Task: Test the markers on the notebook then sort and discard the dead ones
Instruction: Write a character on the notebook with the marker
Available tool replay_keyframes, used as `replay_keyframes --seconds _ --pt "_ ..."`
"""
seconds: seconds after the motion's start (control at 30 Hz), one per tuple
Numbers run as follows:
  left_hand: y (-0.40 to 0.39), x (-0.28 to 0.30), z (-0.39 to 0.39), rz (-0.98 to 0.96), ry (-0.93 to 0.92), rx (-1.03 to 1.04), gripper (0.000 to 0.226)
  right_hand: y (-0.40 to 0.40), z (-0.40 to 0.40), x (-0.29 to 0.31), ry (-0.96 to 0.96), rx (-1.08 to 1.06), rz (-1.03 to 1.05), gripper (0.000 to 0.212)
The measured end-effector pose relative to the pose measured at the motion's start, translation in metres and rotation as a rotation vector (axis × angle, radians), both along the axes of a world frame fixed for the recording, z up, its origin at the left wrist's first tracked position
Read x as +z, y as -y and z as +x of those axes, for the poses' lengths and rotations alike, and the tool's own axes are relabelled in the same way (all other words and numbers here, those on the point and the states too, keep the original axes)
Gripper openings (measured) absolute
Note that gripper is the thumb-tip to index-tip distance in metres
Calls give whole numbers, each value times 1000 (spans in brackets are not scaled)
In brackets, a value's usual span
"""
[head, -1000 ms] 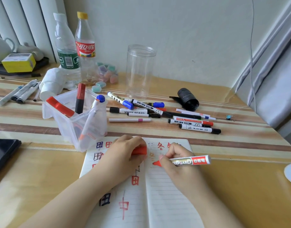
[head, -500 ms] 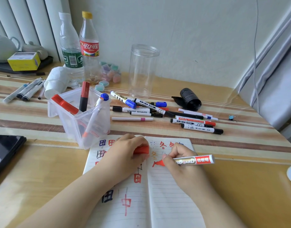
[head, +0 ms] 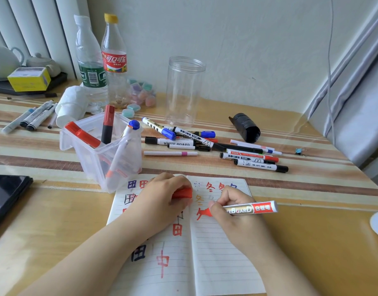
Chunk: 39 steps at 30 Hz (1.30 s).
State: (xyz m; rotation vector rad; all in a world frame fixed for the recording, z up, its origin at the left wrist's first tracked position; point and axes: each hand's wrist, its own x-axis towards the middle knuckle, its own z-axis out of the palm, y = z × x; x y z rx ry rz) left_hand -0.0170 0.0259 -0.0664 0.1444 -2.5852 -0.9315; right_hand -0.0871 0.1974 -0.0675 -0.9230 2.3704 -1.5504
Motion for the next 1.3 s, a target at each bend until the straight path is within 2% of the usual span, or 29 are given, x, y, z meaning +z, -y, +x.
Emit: replay_keyframes --seconds 0.23,0.33,0.7,0.8,0.93,1.03,1.3 --pt "0 0 1 3 24 2 23 -1 -2 -2 -7 -91 20 33" --pt "0 0 1 4 26 0 23 -1 0 0 5 -62 -10 28" --pt "1 1 1 -1 53 -6 23 -2 2 1 26 -5 13 33" --pt "1 1 1 -8 57 -17 23 -1 2 1 24 -27 31 26" --pt "2 1 3 -16 37 -52 23 -2 2 7 45 -72 -157 25" --pt "4 1 3 6 -47 -122 24 -1 0 12 53 -78 -291 26" --pt "0 0 4 28 -90 -263 29 4 3 14 72 -2 -279 26"
